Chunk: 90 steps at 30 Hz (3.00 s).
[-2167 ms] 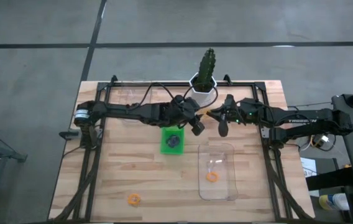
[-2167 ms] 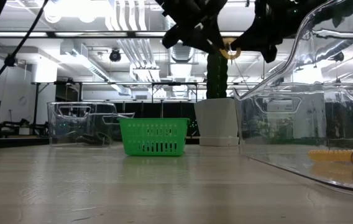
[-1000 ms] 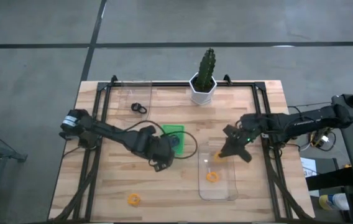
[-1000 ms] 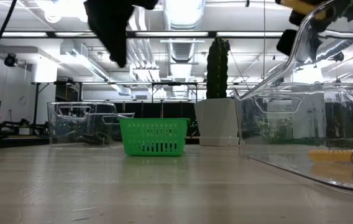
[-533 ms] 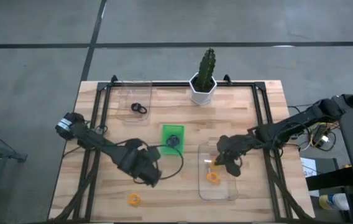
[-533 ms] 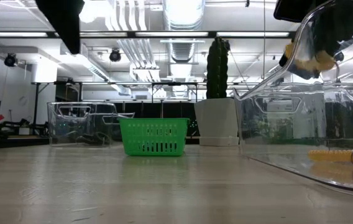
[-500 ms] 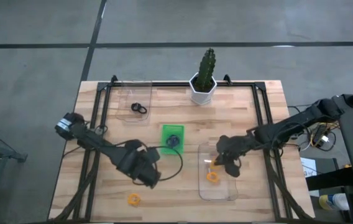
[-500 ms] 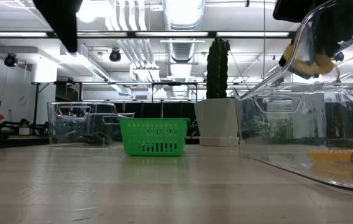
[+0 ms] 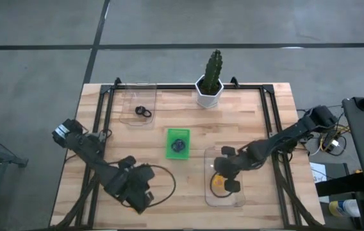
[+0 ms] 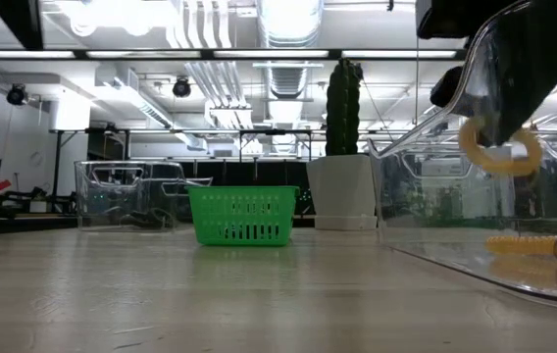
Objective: Sort spring keychains
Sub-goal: Put the top yellow spring keychain into the bottom transparent bin, then put the yellow spring keychain into the bottom transparent bin
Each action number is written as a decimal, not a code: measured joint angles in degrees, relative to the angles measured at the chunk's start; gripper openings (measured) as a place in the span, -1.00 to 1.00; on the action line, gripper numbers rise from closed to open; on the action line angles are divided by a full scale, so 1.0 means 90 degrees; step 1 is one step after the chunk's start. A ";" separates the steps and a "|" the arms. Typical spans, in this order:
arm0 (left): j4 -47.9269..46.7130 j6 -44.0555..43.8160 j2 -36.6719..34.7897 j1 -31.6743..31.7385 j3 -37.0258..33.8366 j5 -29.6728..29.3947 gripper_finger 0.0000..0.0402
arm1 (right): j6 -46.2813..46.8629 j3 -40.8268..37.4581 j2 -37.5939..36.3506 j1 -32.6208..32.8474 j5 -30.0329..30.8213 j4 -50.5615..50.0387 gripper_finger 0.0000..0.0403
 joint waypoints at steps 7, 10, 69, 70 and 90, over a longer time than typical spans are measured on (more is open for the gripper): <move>0.0000 -0.0738 0.0000 -0.0610 -0.0226 -0.0008 -0.33 | 0.0018 0.0533 0.0744 0.0040 0.0002 -0.0405 -0.79; 0.0009 -0.1141 -0.0007 -0.0873 -0.0416 0.0000 -0.33 | 0.0034 0.0690 0.0999 0.0043 -0.0016 -0.0439 -0.72; 0.3026 -0.3021 -0.0012 -0.1395 -0.2079 0.1058 -0.33 | 0.0295 0.1194 -0.1308 0.0630 -0.0007 -0.0927 -0.42; 0.3099 -0.3021 -0.0009 -0.1395 -0.2079 0.1058 -0.33 | 0.0289 0.1194 -0.1332 0.0642 -0.0004 -0.0927 -0.42; 0.3321 -0.3188 0.0508 -0.1363 -0.2563 0.1733 -0.33 | 0.0219 0.1192 -0.1380 0.0681 -0.0020 -0.0921 -0.38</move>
